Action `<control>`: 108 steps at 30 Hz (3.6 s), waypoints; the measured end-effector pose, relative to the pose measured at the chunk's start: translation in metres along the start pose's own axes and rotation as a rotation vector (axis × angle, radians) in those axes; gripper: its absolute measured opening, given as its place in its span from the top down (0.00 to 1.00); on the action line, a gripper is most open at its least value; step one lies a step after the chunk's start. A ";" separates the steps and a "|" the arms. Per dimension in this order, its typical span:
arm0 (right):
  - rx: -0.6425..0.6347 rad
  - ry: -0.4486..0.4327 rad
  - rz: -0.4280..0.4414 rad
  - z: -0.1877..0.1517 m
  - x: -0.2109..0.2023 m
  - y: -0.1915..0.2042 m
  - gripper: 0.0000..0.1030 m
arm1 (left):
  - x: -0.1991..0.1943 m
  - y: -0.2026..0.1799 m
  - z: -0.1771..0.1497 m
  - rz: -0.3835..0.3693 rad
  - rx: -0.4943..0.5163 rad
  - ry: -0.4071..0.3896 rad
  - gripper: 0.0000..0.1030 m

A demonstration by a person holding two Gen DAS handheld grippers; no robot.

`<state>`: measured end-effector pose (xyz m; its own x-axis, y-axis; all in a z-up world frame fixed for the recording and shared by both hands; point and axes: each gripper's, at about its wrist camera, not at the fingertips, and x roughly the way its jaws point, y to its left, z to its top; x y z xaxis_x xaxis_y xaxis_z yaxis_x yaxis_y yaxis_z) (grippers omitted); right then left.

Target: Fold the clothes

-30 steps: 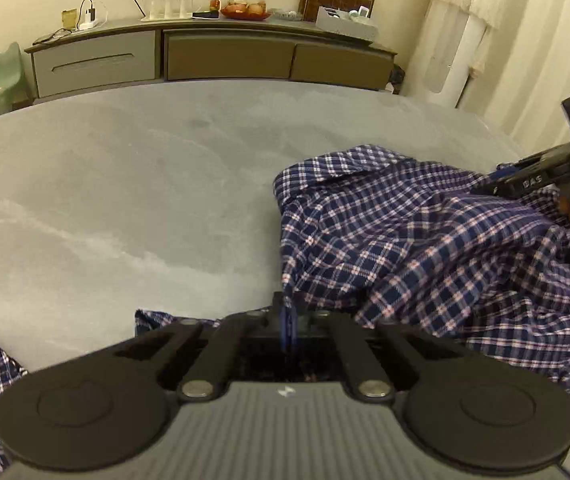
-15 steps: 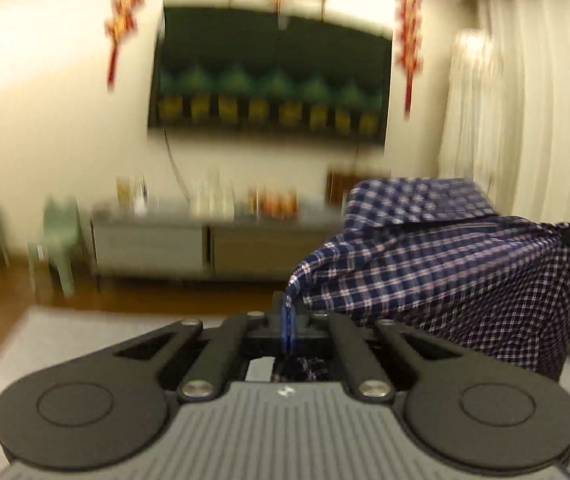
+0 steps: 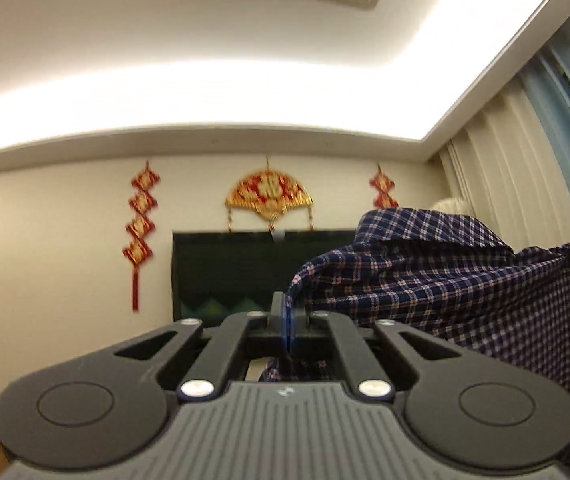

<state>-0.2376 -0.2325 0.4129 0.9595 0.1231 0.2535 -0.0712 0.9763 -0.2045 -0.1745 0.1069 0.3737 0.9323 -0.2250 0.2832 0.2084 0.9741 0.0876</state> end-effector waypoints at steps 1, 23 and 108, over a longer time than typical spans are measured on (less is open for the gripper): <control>-0.007 -0.017 0.000 0.011 -0.006 0.003 1.00 | 0.000 0.000 0.007 0.010 0.006 -0.012 0.99; -0.023 0.832 0.023 -0.503 0.479 0.062 0.99 | 0.426 0.030 -0.512 0.222 0.184 0.881 0.97; 0.121 1.076 0.075 -0.633 0.290 0.111 0.24 | 0.196 0.272 -0.494 0.371 -0.195 0.980 0.45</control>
<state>0.2048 -0.2010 -0.1345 0.6833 0.0198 -0.7299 -0.1094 0.9911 -0.0755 0.2108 0.3392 -0.0188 0.7601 0.1182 -0.6390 -0.1745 0.9843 -0.0255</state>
